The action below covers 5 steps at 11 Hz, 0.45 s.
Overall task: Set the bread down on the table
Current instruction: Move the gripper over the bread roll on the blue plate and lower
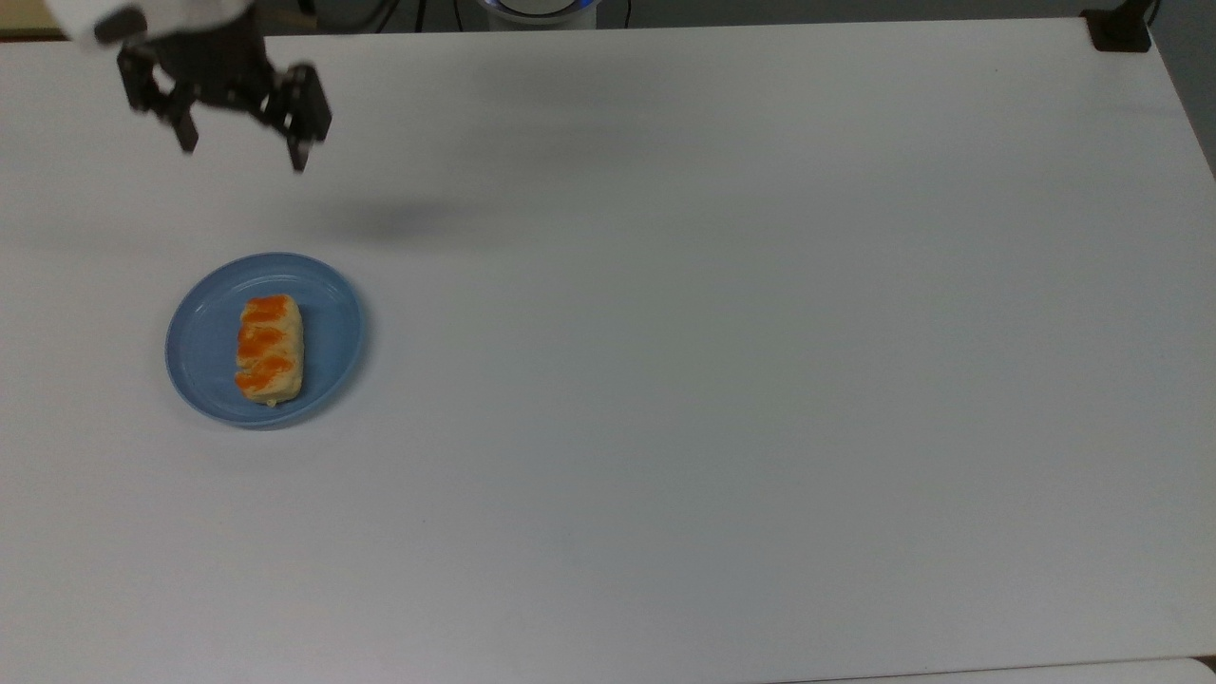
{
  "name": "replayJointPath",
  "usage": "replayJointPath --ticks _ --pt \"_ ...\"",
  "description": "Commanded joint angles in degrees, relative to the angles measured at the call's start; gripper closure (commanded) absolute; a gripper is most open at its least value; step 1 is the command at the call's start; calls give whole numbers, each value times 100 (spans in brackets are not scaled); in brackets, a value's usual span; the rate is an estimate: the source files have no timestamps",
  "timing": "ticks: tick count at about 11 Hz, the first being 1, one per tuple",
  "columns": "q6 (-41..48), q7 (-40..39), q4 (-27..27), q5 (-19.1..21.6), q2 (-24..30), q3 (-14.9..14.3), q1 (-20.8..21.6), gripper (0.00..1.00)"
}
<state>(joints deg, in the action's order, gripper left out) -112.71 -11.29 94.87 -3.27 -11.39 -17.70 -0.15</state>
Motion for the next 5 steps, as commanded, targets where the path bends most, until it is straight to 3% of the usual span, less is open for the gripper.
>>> replayJointPath --ticks 1,5 --pt "-803 -339 -39 20 -757 -199 -28 0" --pt "-2147 -260 -39 20 -1724 -199 -177 0"
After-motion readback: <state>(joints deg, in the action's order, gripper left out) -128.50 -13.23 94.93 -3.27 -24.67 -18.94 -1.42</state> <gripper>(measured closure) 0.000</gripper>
